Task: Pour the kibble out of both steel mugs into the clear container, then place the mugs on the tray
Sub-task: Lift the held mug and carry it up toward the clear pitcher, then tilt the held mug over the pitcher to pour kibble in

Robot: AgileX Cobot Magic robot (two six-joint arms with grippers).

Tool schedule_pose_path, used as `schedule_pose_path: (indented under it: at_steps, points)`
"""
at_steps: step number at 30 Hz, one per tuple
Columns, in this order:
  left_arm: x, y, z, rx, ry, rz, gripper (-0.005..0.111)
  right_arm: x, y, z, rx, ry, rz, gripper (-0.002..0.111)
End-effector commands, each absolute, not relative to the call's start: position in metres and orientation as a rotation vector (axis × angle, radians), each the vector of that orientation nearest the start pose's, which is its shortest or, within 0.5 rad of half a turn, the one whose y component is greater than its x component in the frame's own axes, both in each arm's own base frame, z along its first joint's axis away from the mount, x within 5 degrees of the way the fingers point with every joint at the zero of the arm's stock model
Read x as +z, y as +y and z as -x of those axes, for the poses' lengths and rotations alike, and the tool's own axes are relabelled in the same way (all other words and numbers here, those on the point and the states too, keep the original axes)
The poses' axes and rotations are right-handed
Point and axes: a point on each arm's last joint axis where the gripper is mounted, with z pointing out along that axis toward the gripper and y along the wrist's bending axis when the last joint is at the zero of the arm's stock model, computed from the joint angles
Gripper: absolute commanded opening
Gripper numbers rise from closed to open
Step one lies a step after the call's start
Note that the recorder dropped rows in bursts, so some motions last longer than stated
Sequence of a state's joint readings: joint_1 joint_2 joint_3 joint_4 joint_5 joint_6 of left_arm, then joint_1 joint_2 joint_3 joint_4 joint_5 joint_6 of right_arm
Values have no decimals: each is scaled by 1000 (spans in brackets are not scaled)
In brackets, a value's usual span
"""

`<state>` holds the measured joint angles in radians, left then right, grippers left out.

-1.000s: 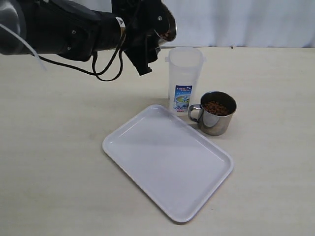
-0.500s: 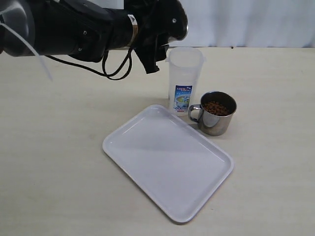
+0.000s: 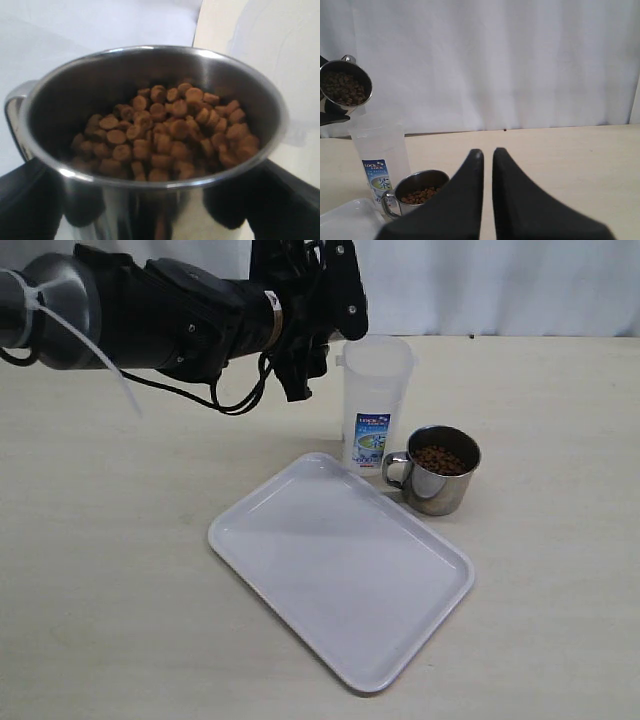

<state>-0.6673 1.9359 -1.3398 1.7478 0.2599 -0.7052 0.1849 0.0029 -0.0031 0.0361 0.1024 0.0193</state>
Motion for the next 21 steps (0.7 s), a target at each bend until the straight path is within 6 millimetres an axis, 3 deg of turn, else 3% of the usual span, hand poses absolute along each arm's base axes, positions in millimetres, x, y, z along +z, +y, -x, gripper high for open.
schedule_pose_path:
  at_steps: [1, 11, 21]
  points:
    - [246, -259, -366, 530, 1447, -1389, 0, 204, 11, -55, 188, 1584, 115, 5]
    - [251, -276, -356, 573, 1364, -1450, 0, 204, 11, -55, 188, 1584, 115, 5]
    - [252, -273, -357, 640, 1375, -1425, 0, 204, 11, -55, 188, 1584, 115, 5]
